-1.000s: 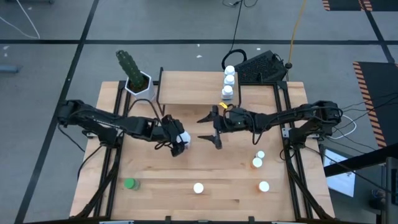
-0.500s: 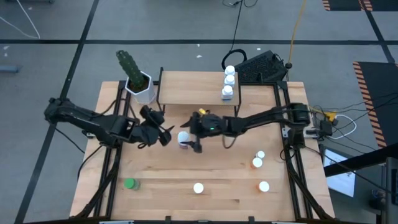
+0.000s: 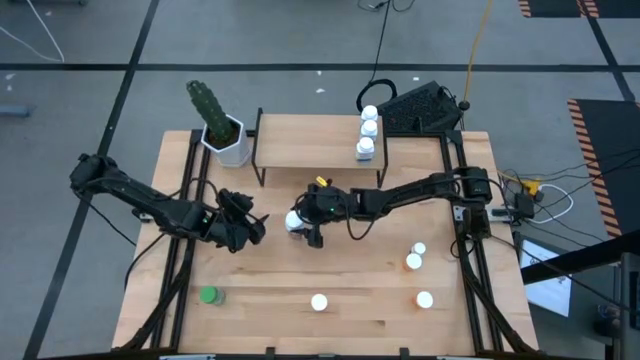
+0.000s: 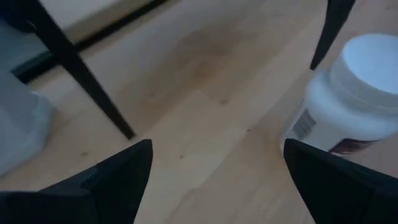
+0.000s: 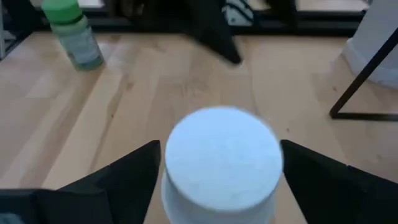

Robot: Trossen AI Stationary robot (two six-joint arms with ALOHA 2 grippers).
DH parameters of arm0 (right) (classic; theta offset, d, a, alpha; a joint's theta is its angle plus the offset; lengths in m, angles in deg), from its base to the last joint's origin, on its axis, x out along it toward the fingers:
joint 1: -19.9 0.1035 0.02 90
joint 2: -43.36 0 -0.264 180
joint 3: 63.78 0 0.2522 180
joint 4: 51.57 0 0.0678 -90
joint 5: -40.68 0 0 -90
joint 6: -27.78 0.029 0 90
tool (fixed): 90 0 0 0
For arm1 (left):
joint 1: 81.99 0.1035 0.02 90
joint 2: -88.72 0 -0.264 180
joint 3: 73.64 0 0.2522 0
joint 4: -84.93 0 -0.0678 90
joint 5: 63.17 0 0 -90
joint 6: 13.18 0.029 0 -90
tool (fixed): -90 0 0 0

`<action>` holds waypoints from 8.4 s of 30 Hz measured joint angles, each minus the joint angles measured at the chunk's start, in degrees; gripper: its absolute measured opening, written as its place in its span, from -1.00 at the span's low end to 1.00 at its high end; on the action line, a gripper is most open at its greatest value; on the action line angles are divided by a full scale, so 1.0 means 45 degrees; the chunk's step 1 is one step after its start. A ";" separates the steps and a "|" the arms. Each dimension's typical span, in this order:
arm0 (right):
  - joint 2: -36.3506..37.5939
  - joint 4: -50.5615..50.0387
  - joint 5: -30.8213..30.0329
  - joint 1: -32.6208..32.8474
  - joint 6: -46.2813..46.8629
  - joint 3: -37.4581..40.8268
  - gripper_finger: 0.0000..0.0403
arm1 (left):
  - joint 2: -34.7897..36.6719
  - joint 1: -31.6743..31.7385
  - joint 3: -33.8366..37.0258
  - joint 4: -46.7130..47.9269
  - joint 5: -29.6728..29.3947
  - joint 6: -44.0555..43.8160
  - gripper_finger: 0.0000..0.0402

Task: Pick and place medicine bottles onto shelf by color
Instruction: Put the white and purple pill bottle on the shelf, then adjust the white and blue pill bottle on the shelf

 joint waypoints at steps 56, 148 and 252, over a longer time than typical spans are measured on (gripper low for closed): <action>0.4678 -0.7341 0.5776 -0.7677 -0.6073 -0.6052 0.15 | -0.0001 -0.0142 0.5900 -0.9596 0.0695 -0.0237 0.82; 0.2030 -0.9069 0.7735 -1.0457 -0.6069 -0.5401 0.50 | -0.0001 0.0446 0.5885 -0.9887 0.1151 0.0132 0.82; 0.5935 -0.9398 0.2678 -0.2290 -0.4891 -0.3980 0.55 | -0.0001 0.0412 0.5885 -0.9882 0.1462 -0.0043 0.82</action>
